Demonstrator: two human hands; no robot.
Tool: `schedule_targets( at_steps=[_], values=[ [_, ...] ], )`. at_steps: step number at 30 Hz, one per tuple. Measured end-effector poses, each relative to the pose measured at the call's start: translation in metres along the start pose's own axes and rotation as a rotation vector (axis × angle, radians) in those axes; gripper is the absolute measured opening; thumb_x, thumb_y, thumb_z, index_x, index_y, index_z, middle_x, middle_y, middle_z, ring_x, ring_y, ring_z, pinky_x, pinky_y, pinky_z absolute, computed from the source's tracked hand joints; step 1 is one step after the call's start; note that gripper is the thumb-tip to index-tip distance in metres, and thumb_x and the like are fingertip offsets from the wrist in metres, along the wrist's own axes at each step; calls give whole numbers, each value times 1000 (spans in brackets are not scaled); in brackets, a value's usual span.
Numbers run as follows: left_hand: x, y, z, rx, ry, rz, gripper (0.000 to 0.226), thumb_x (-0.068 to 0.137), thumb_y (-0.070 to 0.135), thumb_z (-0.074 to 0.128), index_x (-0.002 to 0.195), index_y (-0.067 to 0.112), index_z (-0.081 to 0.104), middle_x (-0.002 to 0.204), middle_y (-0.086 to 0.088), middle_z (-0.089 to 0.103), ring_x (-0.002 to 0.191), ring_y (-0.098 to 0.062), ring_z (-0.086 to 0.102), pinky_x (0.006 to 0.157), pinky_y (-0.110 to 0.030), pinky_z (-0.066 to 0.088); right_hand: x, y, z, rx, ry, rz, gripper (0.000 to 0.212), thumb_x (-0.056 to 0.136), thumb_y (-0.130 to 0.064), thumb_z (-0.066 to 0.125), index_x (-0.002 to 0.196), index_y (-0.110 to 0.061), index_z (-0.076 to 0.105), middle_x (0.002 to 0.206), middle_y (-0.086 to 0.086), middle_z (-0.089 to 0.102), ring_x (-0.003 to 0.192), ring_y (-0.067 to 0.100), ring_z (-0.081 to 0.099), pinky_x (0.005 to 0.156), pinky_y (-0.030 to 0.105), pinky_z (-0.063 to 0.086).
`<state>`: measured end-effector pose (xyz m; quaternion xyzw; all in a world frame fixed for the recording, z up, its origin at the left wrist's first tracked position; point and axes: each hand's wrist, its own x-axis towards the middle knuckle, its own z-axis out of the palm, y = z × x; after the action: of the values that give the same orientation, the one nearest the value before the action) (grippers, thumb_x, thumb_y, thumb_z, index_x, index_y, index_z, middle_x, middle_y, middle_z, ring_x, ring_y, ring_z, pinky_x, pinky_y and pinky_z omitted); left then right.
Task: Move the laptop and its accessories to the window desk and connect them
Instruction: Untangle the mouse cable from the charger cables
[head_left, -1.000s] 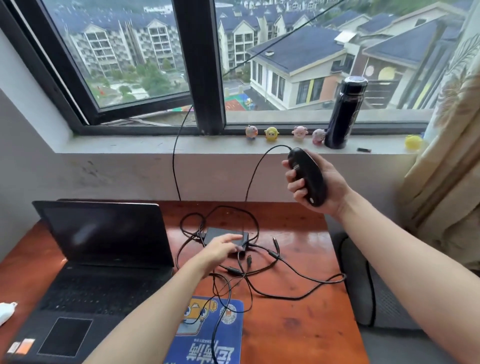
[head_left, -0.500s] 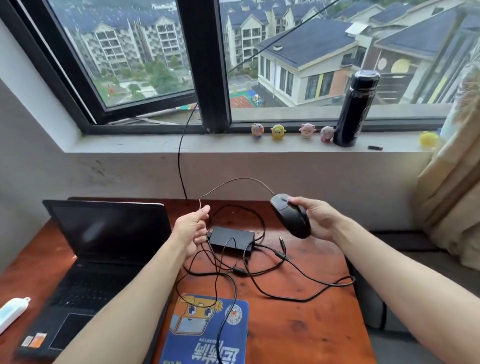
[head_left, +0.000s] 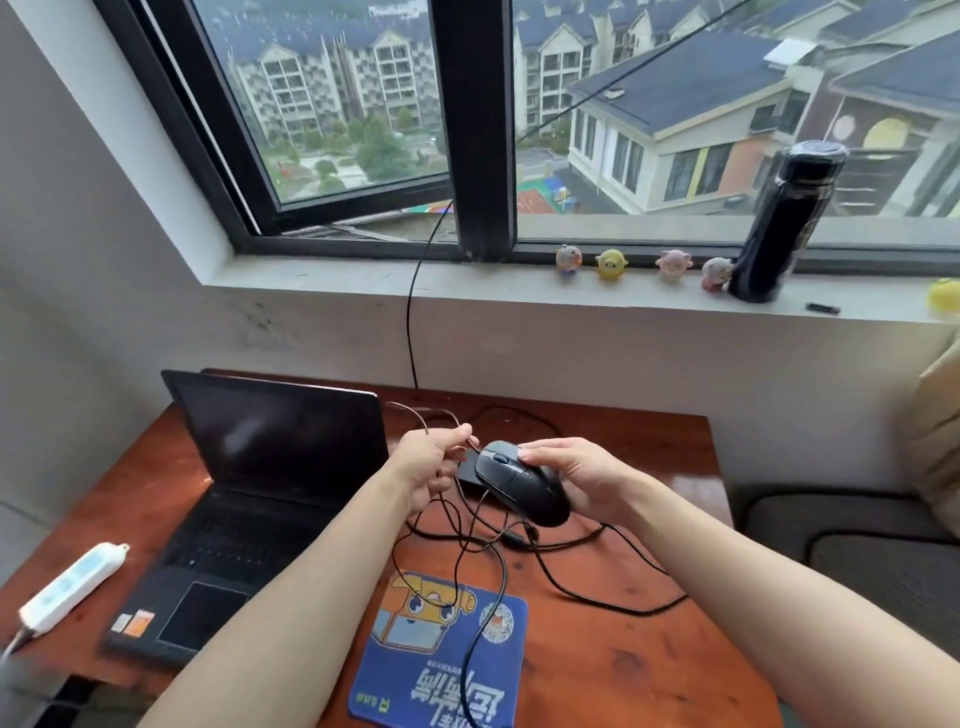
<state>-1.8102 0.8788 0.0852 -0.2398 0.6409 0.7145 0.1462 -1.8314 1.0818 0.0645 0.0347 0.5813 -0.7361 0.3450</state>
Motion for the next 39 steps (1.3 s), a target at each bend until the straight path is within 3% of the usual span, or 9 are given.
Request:
schedule_targets(
  at_steps=[5, 9, 13, 16, 20, 23, 28, 34, 39],
  values=[
    [-11, 15, 13, -182, 30, 151, 33, 103, 20, 38, 72, 11, 46, 81, -16, 71, 71, -27, 66, 73, -38, 52, 10, 17, -2, -30, -41, 62, 26, 85, -15, 70, 109, -7, 69, 98, 13, 73, 84, 25, 71, 76, 34, 55],
    [-20, 38, 2, -325, 86, 205, 41, 104, 23, 32, 66, 11, 39, 64, -16, 69, 62, -29, 70, 63, -36, 57, 15, 32, -3, -379, 66, 43, 33, 86, -11, 68, 118, -6, 64, 98, 7, 73, 80, 16, 68, 67, 27, 51],
    [-27, 63, -17, -444, 157, 204, 41, 103, 28, 35, 65, 13, 38, 57, -12, 67, 55, -26, 69, 63, -35, 52, 19, 40, 20, -872, 162, -223, 66, 73, -31, 79, 133, -25, 53, 125, -2, 57, 111, 13, 57, 93, 31, 48],
    [-32, 74, -24, -489, 209, 216, 39, 102, 28, 39, 65, 14, 40, 50, -9, 63, 47, -23, 66, 52, -28, 54, 19, 40, 56, -767, 23, -304, 76, 61, -51, 82, 129, -37, 51, 122, -11, 57, 111, 7, 56, 90, 29, 49],
    [-37, 80, -33, -539, 279, 184, 37, 100, 27, 43, 66, 15, 41, 40, -3, 54, 35, -18, 56, 41, -21, 49, 20, 43, 83, -426, -177, -94, 29, 82, -24, 69, 110, -19, 69, 94, 1, 74, 82, 10, 71, 61, 19, 48],
    [-38, 78, -47, -537, 361, 163, 33, 99, 25, 46, 67, 15, 43, 41, -1, 52, 36, -14, 53, 48, -23, 47, 13, 38, 81, -270, -249, 49, 28, 84, -25, 54, 106, -20, 70, 99, 3, 76, 87, 17, 71, 63, 23, 47],
    [-38, 70, -53, -589, 399, 81, 18, 97, 25, 46, 96, 9, 55, 103, -14, 62, 96, -30, 62, 88, -43, 51, 6, 36, 92, -469, -336, 12, 44, 77, -39, 74, 118, -28, 62, 104, 1, 72, 88, 12, 66, 69, 26, 47],
    [-38, 74, -44, -609, 380, 70, 25, 98, 25, 44, 80, 11, 53, 77, -4, 55, 71, -20, 57, 72, -37, 50, 10, 49, 101, -445, -129, -91, 15, 85, -7, 68, 100, -6, 68, 79, 11, 68, 61, 11, 60, 47, 13, 41],
    [-42, 73, -57, -626, 358, 64, 31, 99, 26, 41, 119, 7, 54, 129, -16, 57, 122, -32, 54, 102, -44, 44, 14, 47, 78, -430, -81, -51, 10, 87, -5, 64, 97, -7, 65, 79, 12, 67, 61, 15, 61, 60, 29, 42]
  ],
)
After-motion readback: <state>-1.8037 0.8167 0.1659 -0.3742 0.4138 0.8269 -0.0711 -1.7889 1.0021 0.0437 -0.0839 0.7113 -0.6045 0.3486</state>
